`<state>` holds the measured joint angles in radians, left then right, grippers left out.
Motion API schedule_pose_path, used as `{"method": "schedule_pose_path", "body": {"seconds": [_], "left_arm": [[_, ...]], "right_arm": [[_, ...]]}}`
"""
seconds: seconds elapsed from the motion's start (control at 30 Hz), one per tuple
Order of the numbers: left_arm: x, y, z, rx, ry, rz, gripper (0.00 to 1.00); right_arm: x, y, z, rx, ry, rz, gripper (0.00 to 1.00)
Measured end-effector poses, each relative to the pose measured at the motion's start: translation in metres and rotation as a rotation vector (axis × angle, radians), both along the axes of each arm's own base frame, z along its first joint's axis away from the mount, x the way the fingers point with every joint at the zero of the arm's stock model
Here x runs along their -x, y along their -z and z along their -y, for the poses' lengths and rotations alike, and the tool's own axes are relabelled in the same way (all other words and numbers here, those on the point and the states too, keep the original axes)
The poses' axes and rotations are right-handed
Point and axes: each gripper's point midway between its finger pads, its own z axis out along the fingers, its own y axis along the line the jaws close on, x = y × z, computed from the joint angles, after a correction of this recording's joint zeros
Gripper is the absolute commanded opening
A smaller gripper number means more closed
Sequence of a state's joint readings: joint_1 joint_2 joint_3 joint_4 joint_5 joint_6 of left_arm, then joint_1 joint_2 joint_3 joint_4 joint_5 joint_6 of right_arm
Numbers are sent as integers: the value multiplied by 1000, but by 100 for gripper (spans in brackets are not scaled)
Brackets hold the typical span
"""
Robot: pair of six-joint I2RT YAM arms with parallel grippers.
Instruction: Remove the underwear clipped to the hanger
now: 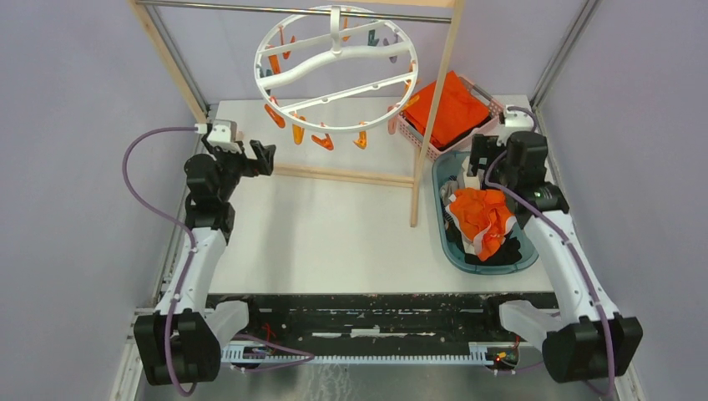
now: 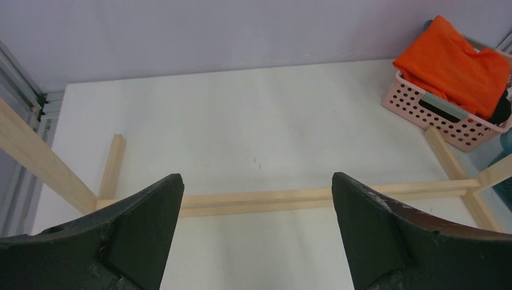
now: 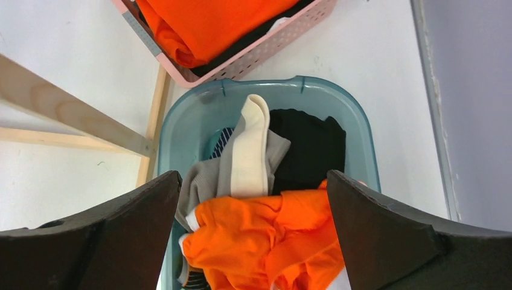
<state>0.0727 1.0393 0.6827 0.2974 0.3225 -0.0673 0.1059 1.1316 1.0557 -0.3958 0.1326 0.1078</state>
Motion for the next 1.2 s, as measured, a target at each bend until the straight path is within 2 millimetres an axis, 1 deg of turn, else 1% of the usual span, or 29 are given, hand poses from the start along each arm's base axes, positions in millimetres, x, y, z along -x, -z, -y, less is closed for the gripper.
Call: {"method": "schedule_pose_path", "body": {"seconds": [0.03, 0.1, 0.2, 0.3, 0.4, 0.43, 0.5, 0.6, 0.67, 0.8, 0.93, 1.07, 1.2], "left_arm": [[0, -11, -1, -5, -4, 11, 100], [2, -30, -2, -8, -12, 33, 100], [8, -56, -4, -11, -26, 78, 100], [19, -72, -3, -12, -23, 119, 100], [28, -81, 1, -13, -7, 147, 100], [31, -82, 2, -9, -3, 157, 100], [38, -78, 3, -2, 1, 172, 100], [50, -57, 7, 1, 17, 153, 100], [52, -52, 7, 2, 17, 136, 100], [59, -56, 8, -4, 19, 149, 99], [67, -69, 5, -20, 0, 194, 100], [72, -77, -4, -23, -31, 223, 100], [71, -76, -18, -12, -64, 218, 100]], "right_arm": [[9, 1, 3, 2, 5, 16, 100], [18, -5, 8, 3, 15, 51, 100], [24, -25, 13, -5, 24, 131, 100], [25, -42, 13, -9, 15, 195, 100], [24, -45, 11, -3, 1, 206, 100], [24, -44, 10, -1, -4, 204, 100], [25, -44, 9, 1, -18, 204, 100], [27, -47, 8, 9, -32, 210, 100], [30, -51, 7, 12, -42, 221, 100], [38, -63, 6, 19, -61, 261, 100], [42, -71, 6, 22, -69, 291, 100], [44, -66, 5, 21, -77, 291, 100], [45, -59, 11, 20, -66, 288, 100]]}}
